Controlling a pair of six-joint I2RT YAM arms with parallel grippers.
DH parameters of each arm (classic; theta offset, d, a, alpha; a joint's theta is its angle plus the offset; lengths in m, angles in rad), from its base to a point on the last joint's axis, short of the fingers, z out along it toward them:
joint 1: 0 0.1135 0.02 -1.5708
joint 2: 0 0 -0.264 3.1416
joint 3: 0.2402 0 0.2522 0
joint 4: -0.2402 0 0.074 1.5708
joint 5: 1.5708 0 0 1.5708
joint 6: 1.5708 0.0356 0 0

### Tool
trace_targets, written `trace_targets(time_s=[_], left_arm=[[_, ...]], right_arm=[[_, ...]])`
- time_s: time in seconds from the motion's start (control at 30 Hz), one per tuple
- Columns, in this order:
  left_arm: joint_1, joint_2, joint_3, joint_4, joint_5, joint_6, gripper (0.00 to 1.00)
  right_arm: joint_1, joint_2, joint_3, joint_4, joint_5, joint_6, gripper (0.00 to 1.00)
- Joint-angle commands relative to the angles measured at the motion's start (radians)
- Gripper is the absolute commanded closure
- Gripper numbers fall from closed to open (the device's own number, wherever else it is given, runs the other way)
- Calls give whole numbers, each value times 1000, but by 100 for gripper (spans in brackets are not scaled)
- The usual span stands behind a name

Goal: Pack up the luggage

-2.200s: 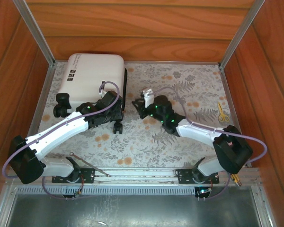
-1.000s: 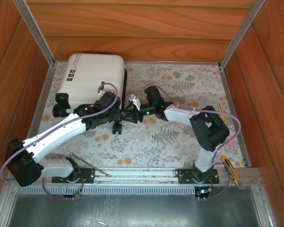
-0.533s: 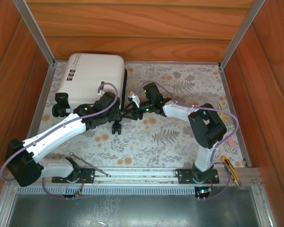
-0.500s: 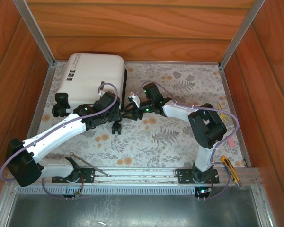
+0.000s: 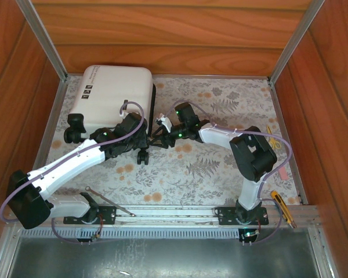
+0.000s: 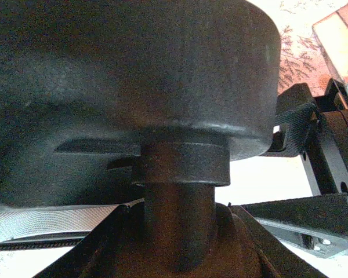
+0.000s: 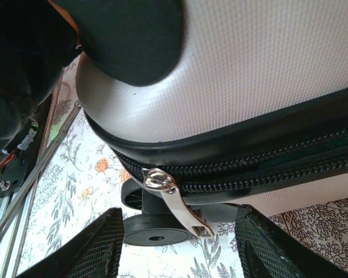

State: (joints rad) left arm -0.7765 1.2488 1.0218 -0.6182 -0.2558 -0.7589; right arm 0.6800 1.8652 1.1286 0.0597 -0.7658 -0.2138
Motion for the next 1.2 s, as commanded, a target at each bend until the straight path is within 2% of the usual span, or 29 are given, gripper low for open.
trace_targets(time_s=[0.0, 0.3, 0.6, 0.77, 0.83, 1.07, 1.17], left_arm=[[17, -15, -19, -55, -26, -16, 100], [17, -15, -16, -52, -23, -16, 100], [17, -14, -20, -51, -21, -8, 100], [18, -12, -18, -51, -14, 3, 100], [17, -15, -18, -51, -5, 14, 100], [13, -42, -48, -50, 128, 134, 100], [-21, -81, -78, -52, 142, 196, 100]], right_arm=[[0, 39, 41, 5, -38, 32, 46], [1, 71, 77, -2, -55, 40, 53], [1, 52, 118, -73, -61, 45, 81], [1, 15, 98, -92, -14, 18, 95], [1, -1, 94, -102, 23, 14, 100], [-2, 3, 147, -222, 298, 10, 100], [-13, 3, 146, -203, 419, 47, 100]])
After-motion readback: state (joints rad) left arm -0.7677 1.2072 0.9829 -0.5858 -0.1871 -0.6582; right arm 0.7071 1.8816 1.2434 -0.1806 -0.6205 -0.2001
